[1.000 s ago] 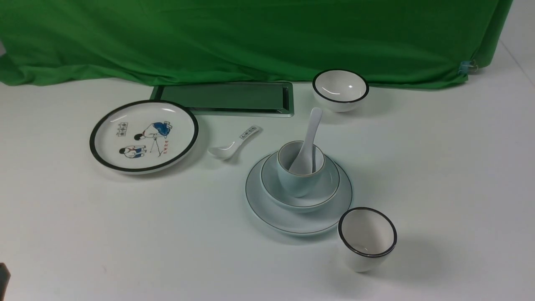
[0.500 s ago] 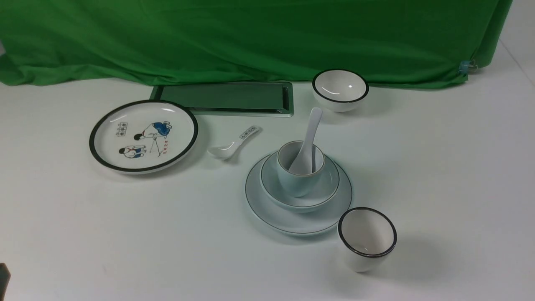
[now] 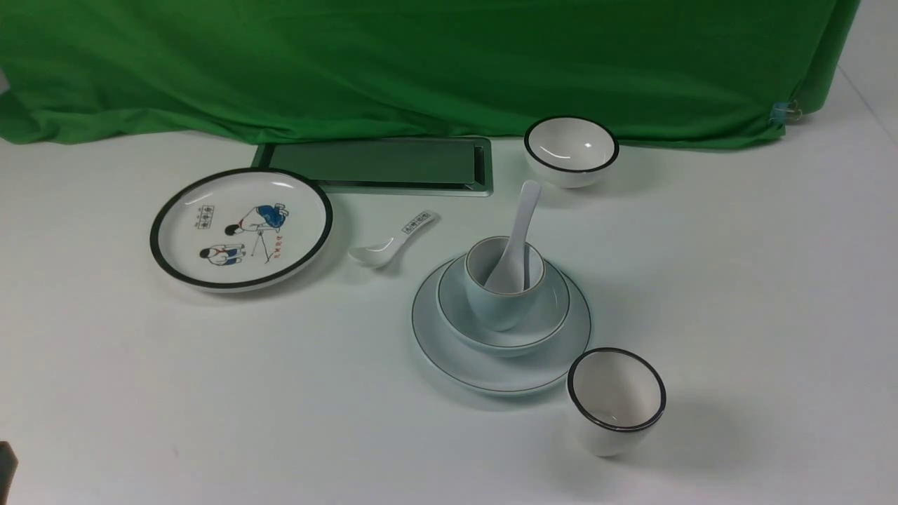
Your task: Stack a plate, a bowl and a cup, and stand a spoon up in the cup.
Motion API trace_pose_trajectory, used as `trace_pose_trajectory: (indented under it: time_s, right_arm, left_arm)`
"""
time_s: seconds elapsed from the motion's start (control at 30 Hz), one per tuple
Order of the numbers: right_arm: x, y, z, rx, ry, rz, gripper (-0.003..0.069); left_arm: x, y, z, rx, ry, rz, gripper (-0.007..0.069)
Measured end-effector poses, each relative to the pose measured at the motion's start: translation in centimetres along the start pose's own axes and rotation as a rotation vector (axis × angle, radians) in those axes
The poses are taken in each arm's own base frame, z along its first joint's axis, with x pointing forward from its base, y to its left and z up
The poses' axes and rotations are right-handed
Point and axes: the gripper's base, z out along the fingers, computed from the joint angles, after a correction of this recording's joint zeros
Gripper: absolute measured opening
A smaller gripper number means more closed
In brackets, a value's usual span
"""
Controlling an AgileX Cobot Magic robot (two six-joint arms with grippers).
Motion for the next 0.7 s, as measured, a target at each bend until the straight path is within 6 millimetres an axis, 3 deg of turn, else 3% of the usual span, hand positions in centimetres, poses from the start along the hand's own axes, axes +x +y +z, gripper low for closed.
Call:
trace_pose_trajectory:
  time_s: [0.7]
  right_arm:
    - [0.0,0.0,0.0,0.0,0.0,0.0,0.024]
  left_arm:
    - [0.0,0.0,0.0,0.0,0.0,0.001,-0.0029]
